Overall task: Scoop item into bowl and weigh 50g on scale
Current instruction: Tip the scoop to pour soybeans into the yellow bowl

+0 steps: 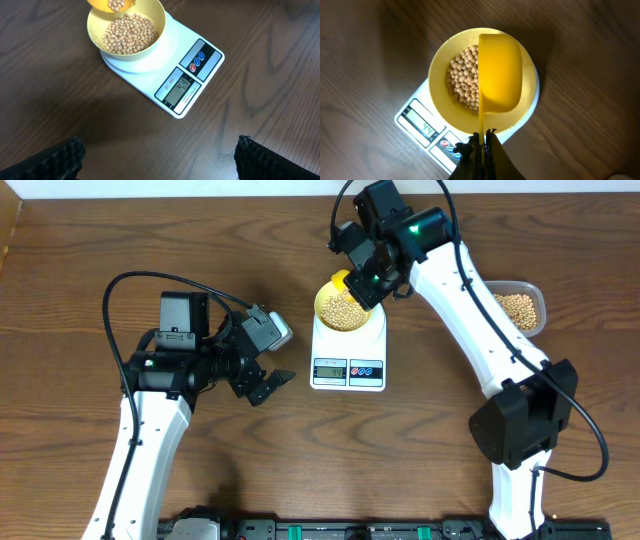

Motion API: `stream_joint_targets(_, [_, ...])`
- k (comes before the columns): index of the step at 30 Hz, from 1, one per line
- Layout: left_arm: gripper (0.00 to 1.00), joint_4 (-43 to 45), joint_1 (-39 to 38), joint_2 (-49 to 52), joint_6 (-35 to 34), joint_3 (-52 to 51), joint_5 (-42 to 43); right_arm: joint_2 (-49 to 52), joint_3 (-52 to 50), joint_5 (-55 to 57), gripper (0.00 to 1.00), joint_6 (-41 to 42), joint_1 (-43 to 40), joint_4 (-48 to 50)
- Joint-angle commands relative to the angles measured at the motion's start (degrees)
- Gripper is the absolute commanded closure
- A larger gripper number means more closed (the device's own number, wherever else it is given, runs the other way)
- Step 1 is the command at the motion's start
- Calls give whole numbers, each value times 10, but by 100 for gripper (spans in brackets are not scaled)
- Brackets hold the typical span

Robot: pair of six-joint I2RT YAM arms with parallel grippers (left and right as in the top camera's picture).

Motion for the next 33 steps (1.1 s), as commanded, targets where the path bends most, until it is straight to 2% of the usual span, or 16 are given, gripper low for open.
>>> stream_joint_targets(1, [2, 0, 3, 4, 9, 0, -3, 3, 14, 24, 99, -26, 11, -2])
stream_joint_targets(16, [2, 0, 3, 4, 9, 0, -3, 3, 14, 49, 99, -49, 17, 0])
stream_joint_targets(33, [2, 0, 3, 4, 9, 0, -3, 3, 14, -42, 99, -36, -3, -2])
